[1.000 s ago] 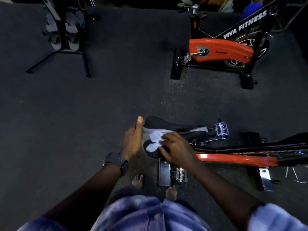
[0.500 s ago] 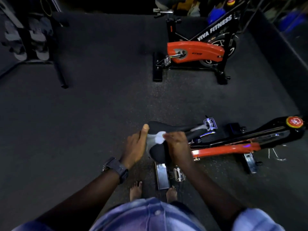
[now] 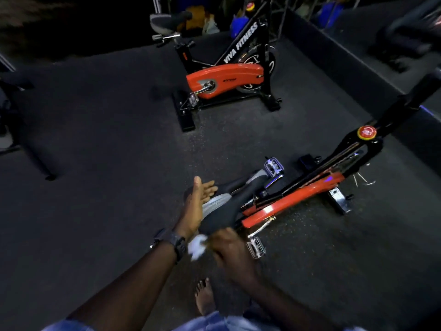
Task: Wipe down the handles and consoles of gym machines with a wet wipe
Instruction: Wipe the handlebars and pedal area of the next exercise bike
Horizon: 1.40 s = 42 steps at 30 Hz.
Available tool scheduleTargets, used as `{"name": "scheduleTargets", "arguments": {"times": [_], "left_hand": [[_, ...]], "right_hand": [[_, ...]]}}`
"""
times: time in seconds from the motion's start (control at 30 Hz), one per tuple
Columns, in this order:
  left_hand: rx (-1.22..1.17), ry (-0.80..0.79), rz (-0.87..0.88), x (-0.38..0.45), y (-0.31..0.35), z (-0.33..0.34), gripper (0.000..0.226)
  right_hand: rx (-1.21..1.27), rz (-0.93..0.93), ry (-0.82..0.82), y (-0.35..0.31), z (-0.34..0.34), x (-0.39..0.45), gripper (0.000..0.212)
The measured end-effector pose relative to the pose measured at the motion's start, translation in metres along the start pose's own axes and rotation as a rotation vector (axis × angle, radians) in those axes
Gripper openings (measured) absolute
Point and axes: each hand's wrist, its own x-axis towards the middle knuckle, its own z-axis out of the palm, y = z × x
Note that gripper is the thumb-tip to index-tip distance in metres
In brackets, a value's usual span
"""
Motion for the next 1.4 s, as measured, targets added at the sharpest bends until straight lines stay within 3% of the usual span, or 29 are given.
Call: {"name": "scheduleTargets", "arguments": {"times": [0.1, 0.23, 0.3, 0.4, 0.5, 0.7, 0.87, 1.07, 1.3, 1.4], "left_hand": [[-0.03, -0.014, -0.03, 0.001, 0.001, -0.003, 0.087], [-0.028, -0.006, -0.071, 0.0, 0.005, 0.003, 0.083], [-0.015, 0.006, -0.087, 0.0, 0.007, 0.005, 0.083], [0.013, 0.014, -0.069, 0.001, 0.005, 0.003, 0.089], [-0.05, 0.02, -0.093, 0.001, 0.003, 0.006, 0.092], [-0.018, 0.082, -0.071, 0.0, -0.005, 0.014, 0.075], [0.013, 0.085, -0.033, -0.001, -0.009, 0.016, 0.065], [-0.01, 0.117, 0.001, -0.004, -0.01, 0.02, 0.074], [0.014, 0.097, -0.008, -0.003, -0.01, 0.021, 0.071], [0.021, 0.079, -0.005, -0.002, -0.012, 0.019, 0.07]], "right_hand": [[0.055, 0.016, 0.069, 0.012, -0.008, 0.006, 0.025], [0.105, 0.477, 0.511, 0.046, -0.029, 0.048, 0.016], [0.101, 0.461, 0.511, 0.036, -0.016, 0.037, 0.016], [0.188, 0.284, 0.342, -0.002, 0.022, -0.013, 0.021], [0.297, 0.311, 0.319, 0.0, 0.026, -0.023, 0.012], [0.412, 0.693, 0.643, 0.04, -0.002, 0.026, 0.005], [0.566, 0.902, 0.643, 0.021, 0.026, 0.017, 0.008], [0.93, 1.281, 0.764, 0.008, 0.029, 0.023, 0.009], [1.033, 1.3, 1.152, 0.073, -0.017, 0.116, 0.018], [1.163, 1.301, 1.116, 0.07, -0.01, 0.109, 0.026]]}}
